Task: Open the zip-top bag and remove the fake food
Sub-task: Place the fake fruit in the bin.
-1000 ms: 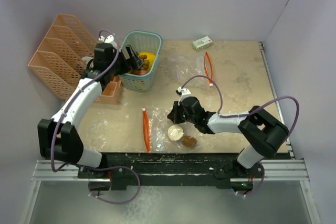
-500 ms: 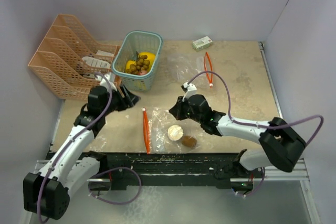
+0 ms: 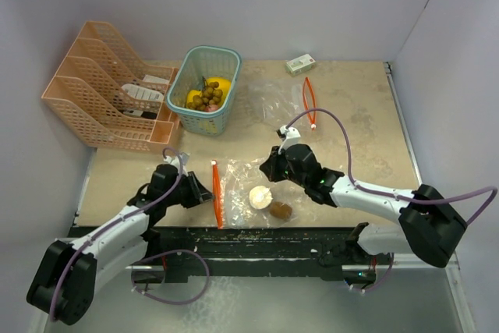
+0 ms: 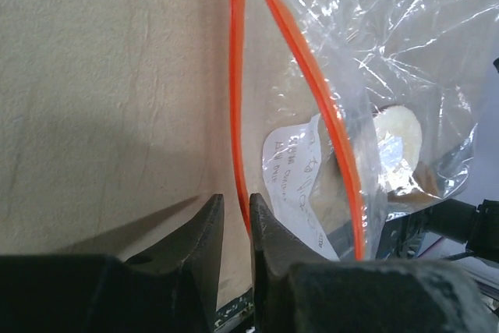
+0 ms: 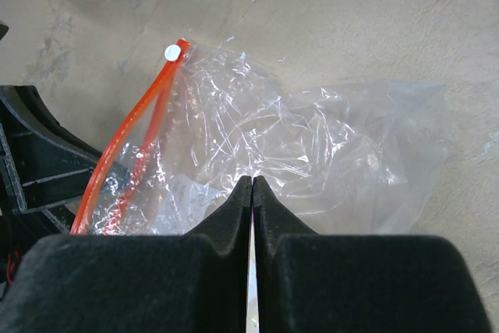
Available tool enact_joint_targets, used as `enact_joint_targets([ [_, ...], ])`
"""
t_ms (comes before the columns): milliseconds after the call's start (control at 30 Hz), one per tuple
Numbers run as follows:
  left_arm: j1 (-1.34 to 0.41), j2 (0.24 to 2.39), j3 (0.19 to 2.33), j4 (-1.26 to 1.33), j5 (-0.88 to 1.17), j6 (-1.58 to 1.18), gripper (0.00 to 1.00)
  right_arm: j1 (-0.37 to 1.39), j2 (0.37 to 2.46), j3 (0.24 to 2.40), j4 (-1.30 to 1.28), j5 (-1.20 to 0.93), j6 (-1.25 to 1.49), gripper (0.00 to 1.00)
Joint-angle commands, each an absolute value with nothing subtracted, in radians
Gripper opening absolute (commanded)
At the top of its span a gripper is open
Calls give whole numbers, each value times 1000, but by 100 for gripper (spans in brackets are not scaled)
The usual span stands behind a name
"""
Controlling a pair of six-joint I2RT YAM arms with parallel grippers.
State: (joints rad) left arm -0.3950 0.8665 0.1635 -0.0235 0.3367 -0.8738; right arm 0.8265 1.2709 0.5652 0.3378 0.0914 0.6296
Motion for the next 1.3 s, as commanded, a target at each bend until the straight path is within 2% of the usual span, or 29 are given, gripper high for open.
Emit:
enact_joint_targets([
  [0, -405, 887, 213, 98, 371, -910, 22, 828, 1268, 570, 351, 107, 628, 2],
  [200, -405, 837, 292, -32, 313, -872, 13, 828, 1252, 549, 351, 118, 629, 2],
  [400, -410, 901, 274, 58, 344, -893, 5, 829, 1238, 537, 352, 132, 630, 3],
  [933, -448, 1070, 237, 295, 346, -950, 4, 827, 1193, 531, 300, 189, 629, 3],
  [1033, -482, 1140, 240, 368, 326, -967, 4, 821, 1182, 530, 274, 227, 660, 10],
  [1200, -595, 1270, 274, 461, 266, -994, 4, 803, 1178, 526, 242, 252, 683, 32],
  [1267, -639, 1319, 287, 501, 246, -1009, 5, 800, 1187, 524, 228, 255, 687, 37],
])
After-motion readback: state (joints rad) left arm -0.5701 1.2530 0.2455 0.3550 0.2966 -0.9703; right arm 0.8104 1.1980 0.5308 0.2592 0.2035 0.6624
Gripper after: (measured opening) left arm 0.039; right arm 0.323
